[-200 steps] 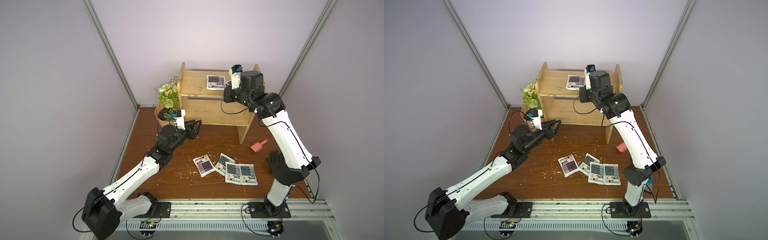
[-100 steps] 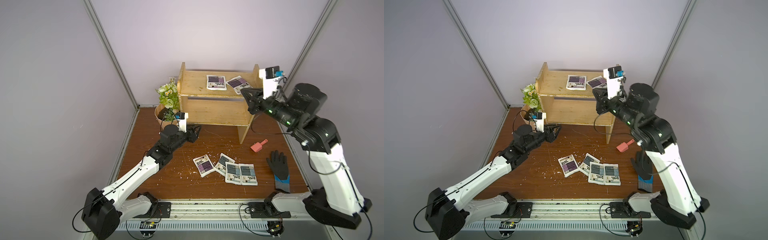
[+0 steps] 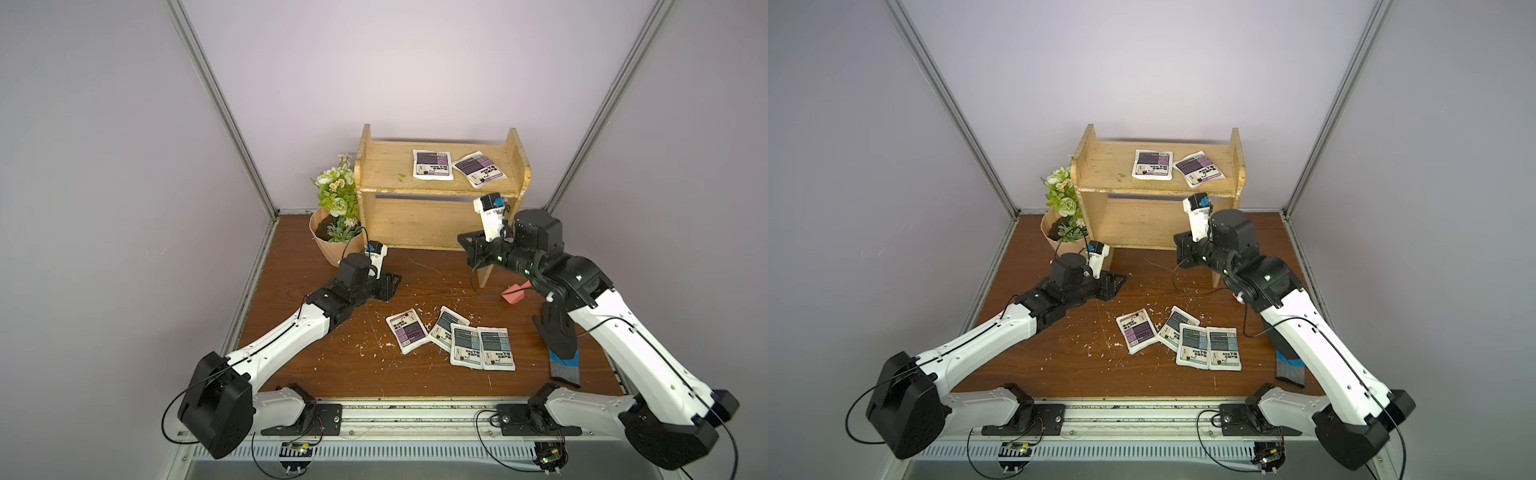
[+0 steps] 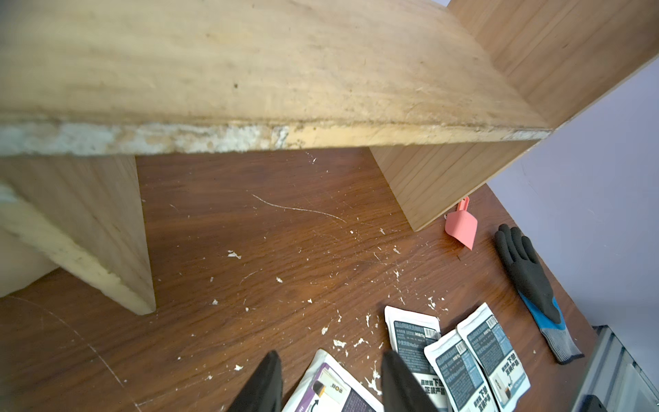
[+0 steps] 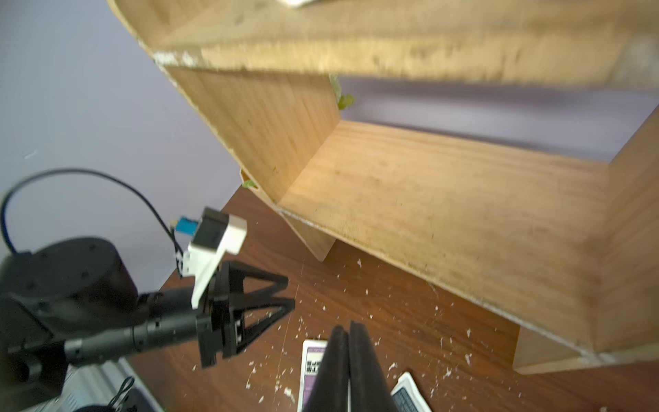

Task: Place the bagged coffee beans on the shelf by color
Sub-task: Adjust the bagged coffee beans on the shelf.

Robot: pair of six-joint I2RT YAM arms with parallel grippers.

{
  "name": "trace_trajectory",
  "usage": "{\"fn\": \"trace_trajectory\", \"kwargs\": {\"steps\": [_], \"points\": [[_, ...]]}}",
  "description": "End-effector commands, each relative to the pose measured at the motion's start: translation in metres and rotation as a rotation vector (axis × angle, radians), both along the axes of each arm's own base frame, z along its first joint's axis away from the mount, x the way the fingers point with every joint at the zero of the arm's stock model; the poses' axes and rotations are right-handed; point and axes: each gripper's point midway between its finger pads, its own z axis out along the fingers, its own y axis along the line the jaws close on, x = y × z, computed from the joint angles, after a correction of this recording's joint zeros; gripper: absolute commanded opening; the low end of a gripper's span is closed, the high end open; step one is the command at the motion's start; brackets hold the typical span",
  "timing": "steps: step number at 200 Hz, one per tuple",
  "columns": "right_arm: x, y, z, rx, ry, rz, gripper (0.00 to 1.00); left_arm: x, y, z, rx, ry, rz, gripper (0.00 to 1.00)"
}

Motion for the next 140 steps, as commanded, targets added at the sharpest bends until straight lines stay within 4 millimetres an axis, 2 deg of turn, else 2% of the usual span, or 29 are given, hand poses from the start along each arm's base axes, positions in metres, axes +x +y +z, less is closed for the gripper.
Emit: {"fn": "trace_trajectory", "kwargs": {"steps": [1,13,34,75,109,140], "points": [[0.006,-0.008,0.089,0.104,-0.221,-0.036,0.08,0.003,0.001,-0.012,-0.019,0.035,0.019,0.47],[0.013,-0.003,0.102,0.094,-0.237,-0.034,0.08,0.003,0.0,-0.015,-0.028,0.04,0.024,0.47],[0.032,0.002,0.114,0.03,-0.24,-0.058,0.07,0.003,0.001,-0.016,-0.048,0.035,0.03,0.47],[0.058,-0.014,0.136,-0.13,-0.288,-0.186,0.07,0.007,-0.002,-0.011,-0.063,0.013,0.033,0.47],[0.069,-0.017,0.133,-0.182,-0.298,-0.228,0.08,0.013,-0.005,-0.007,-0.066,0.001,0.03,0.47],[0.078,-0.01,0.122,-0.202,-0.281,-0.217,0.07,0.016,-0.008,-0.005,-0.064,-0.005,0.024,0.47]]}}
